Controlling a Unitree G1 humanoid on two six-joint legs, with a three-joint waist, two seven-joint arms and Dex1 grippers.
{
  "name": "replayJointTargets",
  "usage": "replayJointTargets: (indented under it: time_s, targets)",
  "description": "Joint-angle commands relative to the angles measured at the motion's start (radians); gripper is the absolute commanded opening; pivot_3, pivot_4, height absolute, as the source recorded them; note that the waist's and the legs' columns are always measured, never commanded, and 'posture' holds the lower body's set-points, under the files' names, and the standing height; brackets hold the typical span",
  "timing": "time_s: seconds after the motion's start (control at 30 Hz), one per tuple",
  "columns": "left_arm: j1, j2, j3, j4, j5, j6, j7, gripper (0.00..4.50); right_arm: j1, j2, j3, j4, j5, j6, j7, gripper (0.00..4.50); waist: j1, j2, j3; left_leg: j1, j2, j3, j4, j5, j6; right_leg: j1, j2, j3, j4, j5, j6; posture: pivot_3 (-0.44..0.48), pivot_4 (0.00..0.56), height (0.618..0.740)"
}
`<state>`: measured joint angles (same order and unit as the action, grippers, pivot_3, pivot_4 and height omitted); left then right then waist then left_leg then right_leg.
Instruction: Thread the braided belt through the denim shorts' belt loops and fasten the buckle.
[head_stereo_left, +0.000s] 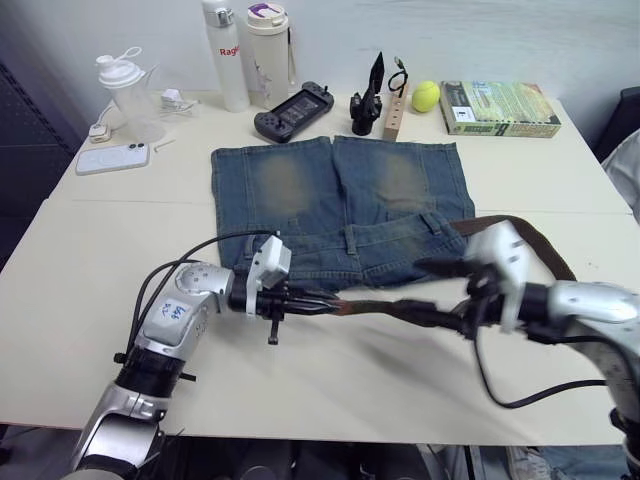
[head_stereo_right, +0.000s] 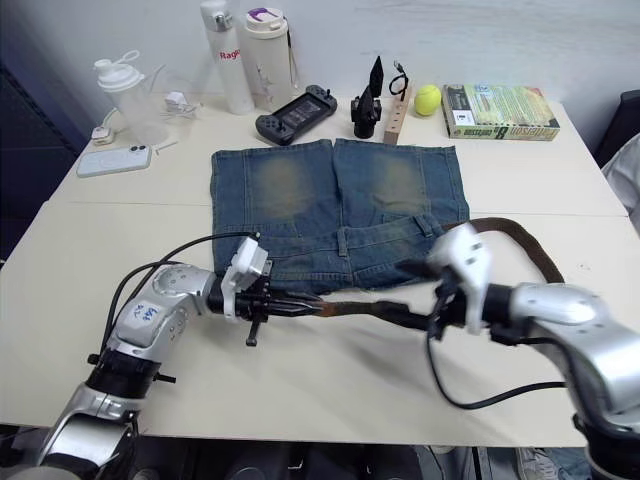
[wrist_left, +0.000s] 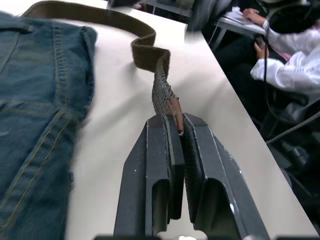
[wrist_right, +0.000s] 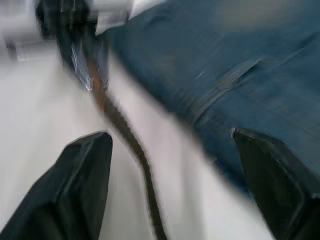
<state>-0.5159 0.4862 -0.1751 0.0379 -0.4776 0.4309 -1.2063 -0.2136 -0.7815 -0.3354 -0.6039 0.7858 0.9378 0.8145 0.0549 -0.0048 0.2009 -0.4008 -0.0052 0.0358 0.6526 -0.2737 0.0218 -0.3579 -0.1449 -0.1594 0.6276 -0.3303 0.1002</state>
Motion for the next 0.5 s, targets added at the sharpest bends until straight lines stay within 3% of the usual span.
replayJointTargets:
  time_s: [0.03,0.1,0.23,0.4,0.5]
  targets:
    - [-0.056,-0.046,0.039,0.039,-0.088,0.102,-0.005,0.0,0.039,0.056,-0.216,0.007,0.478,0.065,-0.127,3.84,-0.003,0.0,0.0,0.0,0.0,0.0,0.0,0.0,0.0,0.0,0.0,0.0,0.0,0.0,0.0,0.0,0.15,0.72]
    - [-0.057,-0.066,0.065,0.023,-0.137,0.177,0.019,0.0,0.134,0.062,-0.218,-0.031,0.735,0.054,-0.2,3.84,-0.004,0.0,0.0,0.0,0.0,0.0,-0.001,0.0,0.001,0.0,0.0,0.0,0.0,0.001,0.001,0.0,0.15,0.72]
    - [-0.015,-0.079,0.128,-0.07,-0.248,0.325,0.091,0.0,0.314,0.07,-0.088,-0.145,0.922,0.008,-0.374,3.84,-0.014,0.0,0.0,0.0,0.0,-0.001,-0.002,0.0,0.001,0.0,0.0,0.001,-0.002,0.001,0.0,0.0,0.15,0.72]
    - [0.058,-0.105,0.239,-0.199,-0.446,0.517,0.217,0.0,0.467,0.205,0.104,-0.129,0.949,-0.105,-0.652,3.84,-0.03,-0.001,-0.001,0.003,0.0,0.0,-0.002,0.0,0.001,0.002,-0.002,0.003,0.0,0.001,0.001,0.0,0.15,0.72]
    - [0.086,-0.117,0.265,-0.242,-0.509,0.574,0.277,0.0,0.497,0.287,0.185,-0.117,0.904,-0.15,-0.711,3.84,-0.03,-0.001,-0.001,0.003,0.0,0.0,-0.002,0.0,0.001,0.001,-0.002,0.003,0.0,0.001,0.001,0.0,0.15,0.72]
